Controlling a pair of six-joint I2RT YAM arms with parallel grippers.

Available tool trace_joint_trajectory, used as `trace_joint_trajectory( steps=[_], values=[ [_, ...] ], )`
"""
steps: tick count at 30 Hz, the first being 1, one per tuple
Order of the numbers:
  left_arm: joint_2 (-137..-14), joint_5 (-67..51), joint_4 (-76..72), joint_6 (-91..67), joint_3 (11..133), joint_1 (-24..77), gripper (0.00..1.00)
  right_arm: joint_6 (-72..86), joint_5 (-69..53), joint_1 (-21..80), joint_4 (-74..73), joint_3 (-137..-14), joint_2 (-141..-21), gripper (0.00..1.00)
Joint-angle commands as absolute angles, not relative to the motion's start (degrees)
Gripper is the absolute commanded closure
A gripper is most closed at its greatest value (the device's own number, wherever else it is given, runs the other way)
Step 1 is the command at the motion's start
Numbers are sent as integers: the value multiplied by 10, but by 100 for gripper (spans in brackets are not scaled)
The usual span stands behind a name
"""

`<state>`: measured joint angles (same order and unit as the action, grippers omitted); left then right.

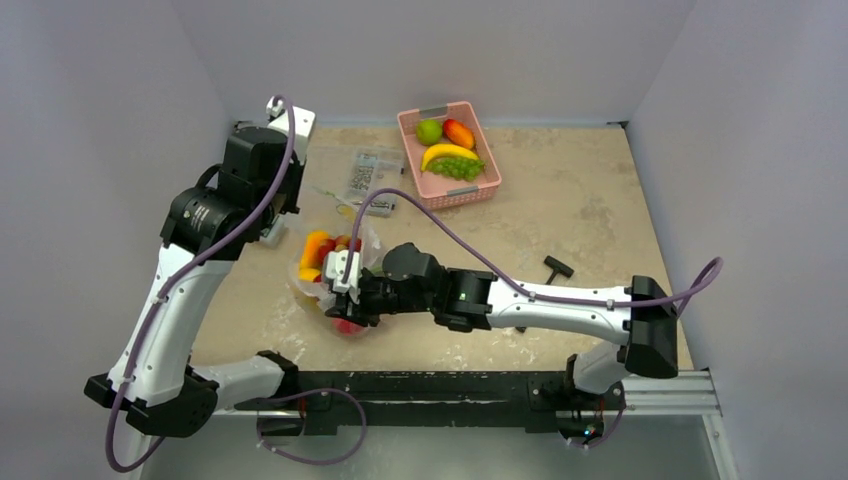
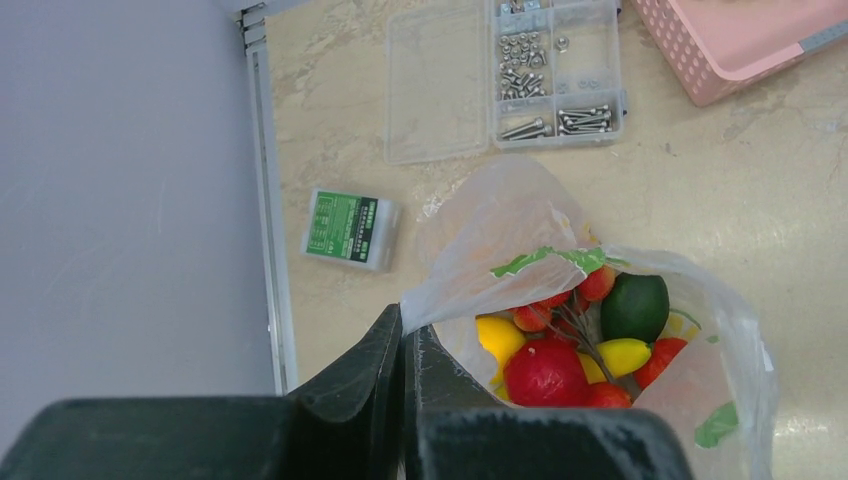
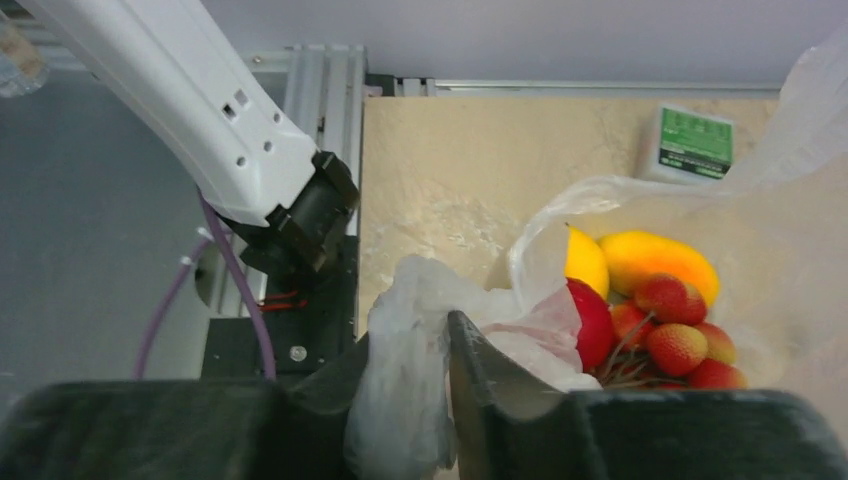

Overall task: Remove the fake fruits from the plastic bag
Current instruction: Adjust the plastic bag at the center of the board.

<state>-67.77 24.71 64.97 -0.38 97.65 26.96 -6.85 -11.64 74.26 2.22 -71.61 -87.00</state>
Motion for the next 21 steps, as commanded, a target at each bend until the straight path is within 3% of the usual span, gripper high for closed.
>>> trace_joint_trajectory(
  steps=[1, 2, 9, 17, 18, 19, 21],
  values=[
    [-677, 266, 615, 19, 985, 254, 100, -67, -61, 774, 55, -693, -835, 94],
    [-679, 263, 606, 25, 984, 247, 100, -56, -61, 781, 63, -669, -824, 100],
    [-716, 253, 566, 67, 986, 197, 100, 39, -27, 830, 77, -508, -756, 100],
    [-780, 285, 594, 96, 1036, 195, 100, 68, -21, 835, 86, -458, -724, 100],
    [-780, 289, 600, 79, 1040, 195, 92, 66, -20, 835, 84, -463, -725, 100],
    [-778, 295, 613, 55, 1043, 195, 78, 62, -19, 835, 79, -470, -728, 100],
    [-771, 306, 649, -2, 1052, 195, 44, 61, -11, 835, 80, -483, -735, 100]
  ],
)
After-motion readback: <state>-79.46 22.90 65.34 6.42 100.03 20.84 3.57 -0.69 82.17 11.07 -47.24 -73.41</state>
